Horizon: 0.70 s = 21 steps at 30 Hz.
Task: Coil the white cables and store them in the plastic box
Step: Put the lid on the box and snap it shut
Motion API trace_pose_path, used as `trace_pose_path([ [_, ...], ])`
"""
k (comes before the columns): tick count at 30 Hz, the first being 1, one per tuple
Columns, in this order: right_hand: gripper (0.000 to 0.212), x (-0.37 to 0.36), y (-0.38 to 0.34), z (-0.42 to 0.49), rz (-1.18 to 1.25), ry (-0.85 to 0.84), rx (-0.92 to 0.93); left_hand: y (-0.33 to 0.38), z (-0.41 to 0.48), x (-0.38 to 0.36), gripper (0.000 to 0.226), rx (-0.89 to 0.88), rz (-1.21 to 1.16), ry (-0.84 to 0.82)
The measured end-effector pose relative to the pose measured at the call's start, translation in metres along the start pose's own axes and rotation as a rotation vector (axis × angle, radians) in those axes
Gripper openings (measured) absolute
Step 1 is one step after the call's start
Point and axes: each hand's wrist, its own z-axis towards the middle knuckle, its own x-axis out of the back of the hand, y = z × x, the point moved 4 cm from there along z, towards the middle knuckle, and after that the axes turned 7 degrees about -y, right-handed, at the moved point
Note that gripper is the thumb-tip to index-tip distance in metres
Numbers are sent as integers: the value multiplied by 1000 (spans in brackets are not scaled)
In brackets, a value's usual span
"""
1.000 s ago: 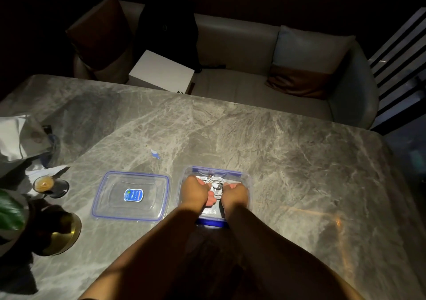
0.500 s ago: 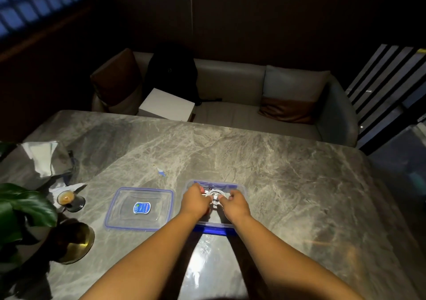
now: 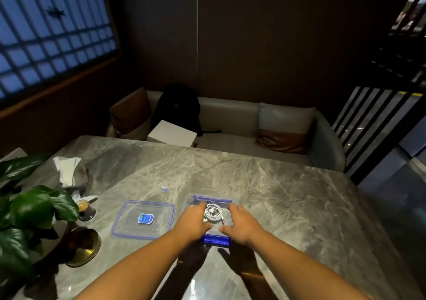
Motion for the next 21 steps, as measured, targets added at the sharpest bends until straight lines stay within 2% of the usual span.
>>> trace_pose_path([
  [6,81,-1,6,-8,-123,-43,34,-2,-14,-1,59,-14,88,-14],
  [11,78,-7,5,-8,-236,-74,11,-11,-17,-9,59,-18,209,-71],
  [21,79,-27,-27,12,-207,-92,52,-42,-17,11,59,-18,293,-54],
])
